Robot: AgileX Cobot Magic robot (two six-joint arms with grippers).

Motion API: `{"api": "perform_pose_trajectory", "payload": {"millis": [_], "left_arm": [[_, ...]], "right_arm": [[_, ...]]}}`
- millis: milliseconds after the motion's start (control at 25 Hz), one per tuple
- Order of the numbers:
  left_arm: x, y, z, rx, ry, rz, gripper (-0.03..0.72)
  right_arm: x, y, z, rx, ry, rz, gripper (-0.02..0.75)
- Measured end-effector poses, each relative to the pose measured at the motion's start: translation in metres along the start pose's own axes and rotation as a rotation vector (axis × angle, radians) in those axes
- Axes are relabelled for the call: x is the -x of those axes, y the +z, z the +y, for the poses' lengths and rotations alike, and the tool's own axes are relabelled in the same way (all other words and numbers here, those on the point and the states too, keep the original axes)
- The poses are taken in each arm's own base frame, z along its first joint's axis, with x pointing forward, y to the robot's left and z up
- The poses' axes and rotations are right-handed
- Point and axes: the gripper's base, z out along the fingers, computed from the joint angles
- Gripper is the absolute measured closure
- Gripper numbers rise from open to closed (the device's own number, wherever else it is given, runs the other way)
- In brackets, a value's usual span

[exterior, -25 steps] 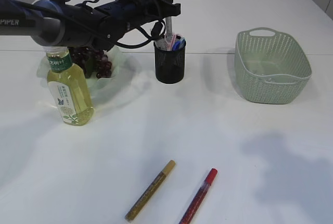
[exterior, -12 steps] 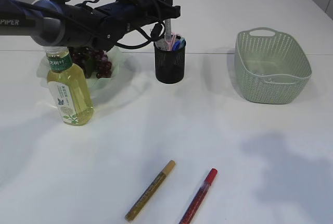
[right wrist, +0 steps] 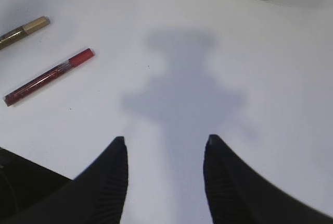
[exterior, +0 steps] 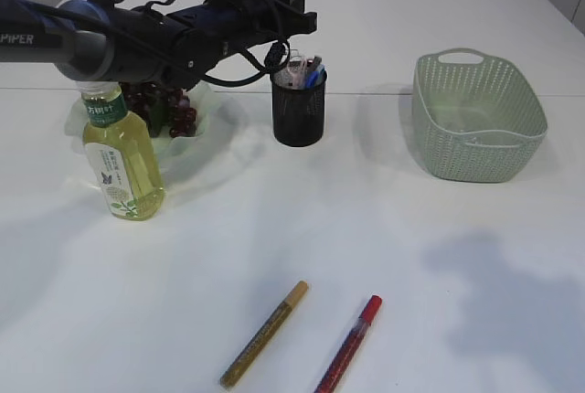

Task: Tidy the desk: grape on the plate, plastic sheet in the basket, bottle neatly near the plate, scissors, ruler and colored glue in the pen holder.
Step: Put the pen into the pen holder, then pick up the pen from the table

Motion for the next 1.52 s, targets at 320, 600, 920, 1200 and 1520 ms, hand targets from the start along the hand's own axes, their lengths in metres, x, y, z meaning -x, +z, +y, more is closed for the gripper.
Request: {"api": "perform_pose_trajectory", "payload": {"millis": [320,600,920,1200,1520], "left_arm": [[-0.001,0.0,0.0,0.001,0.002,0.008,0.47],[0.016,-0.012,0.0,0.052,0.017,0.149,0.465],[0.063,-0.045,-0.014,0.099,0.024,0.283,0.465],[0.072,-0.087,-0.057,0.131,0.035,0.654,0.465],[0.052,-0.127,-0.085,0.084,0.029,1.137,0.464]], "right_arm": [[0.0,0.0,0.0,0.0,0.0,0.0,0.357],[0.0,0.0,0.0,0.0,0.0,-0.001,0.357],[0.0,0.0,0.0,0.0,0.0,-0.001,0.357],[0.0,0.0,0.0,0.0,0.0,-0.001,0.357],[0.0,0.0,0.0,0.0,0.0,0.005,0.356]]}}
